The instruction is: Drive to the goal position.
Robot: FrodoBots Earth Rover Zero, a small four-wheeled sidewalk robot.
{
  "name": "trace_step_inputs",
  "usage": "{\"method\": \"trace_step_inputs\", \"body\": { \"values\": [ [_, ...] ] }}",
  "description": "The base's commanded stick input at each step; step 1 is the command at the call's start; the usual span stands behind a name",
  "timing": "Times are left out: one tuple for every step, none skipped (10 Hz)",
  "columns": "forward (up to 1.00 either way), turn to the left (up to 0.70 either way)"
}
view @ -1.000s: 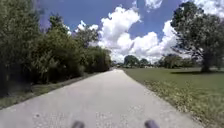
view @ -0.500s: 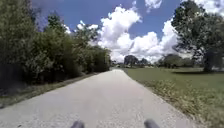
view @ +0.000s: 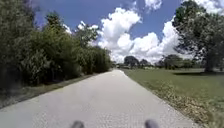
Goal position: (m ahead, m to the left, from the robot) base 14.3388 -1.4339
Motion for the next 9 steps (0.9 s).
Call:
{"method": "trace_step_inputs", "body": {
  "values": [
    [0.50,0.00],
    [0.50,0.00],
    [0.50,0.00],
    [0.50,0.00],
    [0.50,0.00],
    [0.50,0.00],
    [0.50,0.00],
    [0.50,0.00],
    [0.50,0.00]
  ]
}}
